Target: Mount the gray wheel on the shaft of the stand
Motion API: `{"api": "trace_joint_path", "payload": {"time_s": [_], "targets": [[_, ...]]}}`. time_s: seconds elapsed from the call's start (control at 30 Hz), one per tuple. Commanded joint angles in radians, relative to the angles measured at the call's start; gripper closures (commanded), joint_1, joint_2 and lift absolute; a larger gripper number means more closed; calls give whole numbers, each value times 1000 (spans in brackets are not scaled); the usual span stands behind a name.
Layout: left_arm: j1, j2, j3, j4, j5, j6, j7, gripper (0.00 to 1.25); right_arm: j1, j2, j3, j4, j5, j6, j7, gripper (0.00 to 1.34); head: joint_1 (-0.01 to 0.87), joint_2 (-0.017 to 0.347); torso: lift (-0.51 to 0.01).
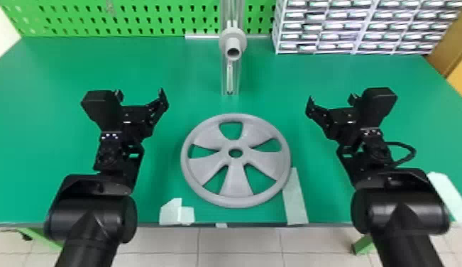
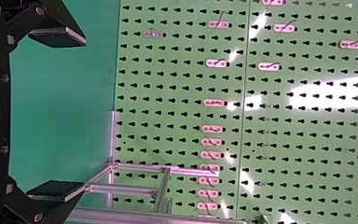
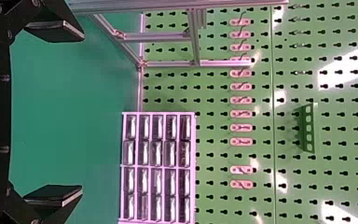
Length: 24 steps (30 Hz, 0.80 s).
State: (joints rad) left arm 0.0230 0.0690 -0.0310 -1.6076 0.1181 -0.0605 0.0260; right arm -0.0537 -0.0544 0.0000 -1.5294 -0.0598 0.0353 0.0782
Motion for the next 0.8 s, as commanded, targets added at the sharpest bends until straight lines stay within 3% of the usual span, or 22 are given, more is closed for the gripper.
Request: {"api": "trace_joint_path", "payload": {"time_s": [0.0, 0.77], "targets": [[0, 0, 0, 0, 0, -1, 0, 191, 0, 1, 0, 0, 0, 0, 0, 147, 865, 52, -101], [0, 0, 0, 0, 0, -2, 0, 191, -1, 4, 2, -12, -12, 20, 0, 147, 865, 52, -101]]}}
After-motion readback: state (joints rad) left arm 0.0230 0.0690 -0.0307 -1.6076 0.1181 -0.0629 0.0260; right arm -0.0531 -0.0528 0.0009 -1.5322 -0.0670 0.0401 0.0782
